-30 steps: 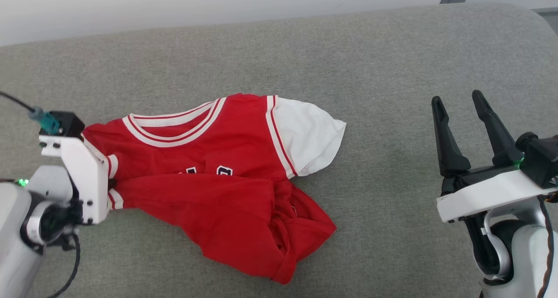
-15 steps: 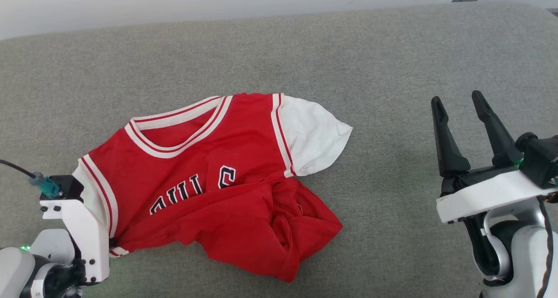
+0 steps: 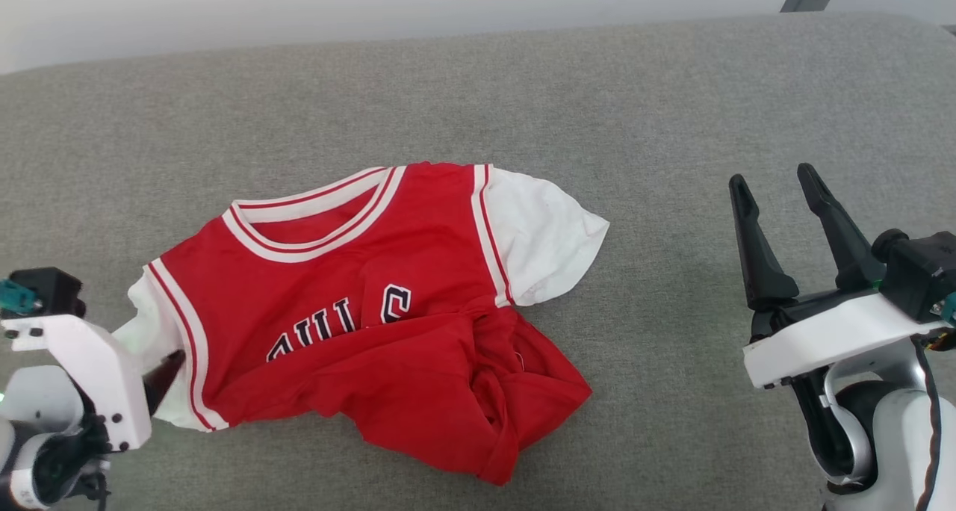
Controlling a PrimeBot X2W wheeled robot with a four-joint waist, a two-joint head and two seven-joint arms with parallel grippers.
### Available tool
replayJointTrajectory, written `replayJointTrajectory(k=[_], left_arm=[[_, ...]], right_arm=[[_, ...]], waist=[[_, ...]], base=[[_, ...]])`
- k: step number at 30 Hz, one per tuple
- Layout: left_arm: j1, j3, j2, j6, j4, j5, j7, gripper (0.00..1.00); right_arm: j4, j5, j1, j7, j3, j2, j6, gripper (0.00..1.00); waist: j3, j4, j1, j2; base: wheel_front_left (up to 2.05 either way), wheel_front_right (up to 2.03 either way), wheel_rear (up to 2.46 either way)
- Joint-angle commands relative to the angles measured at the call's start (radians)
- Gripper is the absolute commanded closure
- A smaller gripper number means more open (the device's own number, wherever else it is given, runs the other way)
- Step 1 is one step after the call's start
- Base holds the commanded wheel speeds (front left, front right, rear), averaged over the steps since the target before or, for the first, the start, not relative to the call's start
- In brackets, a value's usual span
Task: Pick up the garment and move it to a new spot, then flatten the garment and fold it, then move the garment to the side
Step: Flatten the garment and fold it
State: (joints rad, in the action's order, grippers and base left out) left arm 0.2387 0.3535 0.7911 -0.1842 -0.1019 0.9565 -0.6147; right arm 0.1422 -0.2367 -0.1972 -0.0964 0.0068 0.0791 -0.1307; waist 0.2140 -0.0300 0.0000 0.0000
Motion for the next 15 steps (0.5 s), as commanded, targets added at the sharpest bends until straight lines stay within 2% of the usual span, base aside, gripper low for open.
replayJointTrajectory(k=[1,7,15], left_arm=[[-0.013,-0.007,0.005,0.005,0.003,-0.006,0.014,0.0],[-0.002,-0.017,0.026,0.025,-0.054,0.001,0.019,0.0],[0.122,0.021,-0.022,0.097,-0.214,-0.006,-0.003,0.0]], right_arm=[[-0.002,-0.002,0.008,0.001,0.0,0.002,0.0,0.0],[0.003,-0.005,0.01,-0.01,0.008,0.008,0.0,0.0],[0.021,-0.008,0.001,-0.034,0.024,0.023,0.0,0.0]], waist=[[-0.004,0.004,0.0,0.0],[-0.014,0.015,0.0,0.0],[0.004,0.016,0.0,0.0]], base=[[0.0,0.0,0.0],[0.0,0.0,0.0],[0.0,0.0,0.0]])
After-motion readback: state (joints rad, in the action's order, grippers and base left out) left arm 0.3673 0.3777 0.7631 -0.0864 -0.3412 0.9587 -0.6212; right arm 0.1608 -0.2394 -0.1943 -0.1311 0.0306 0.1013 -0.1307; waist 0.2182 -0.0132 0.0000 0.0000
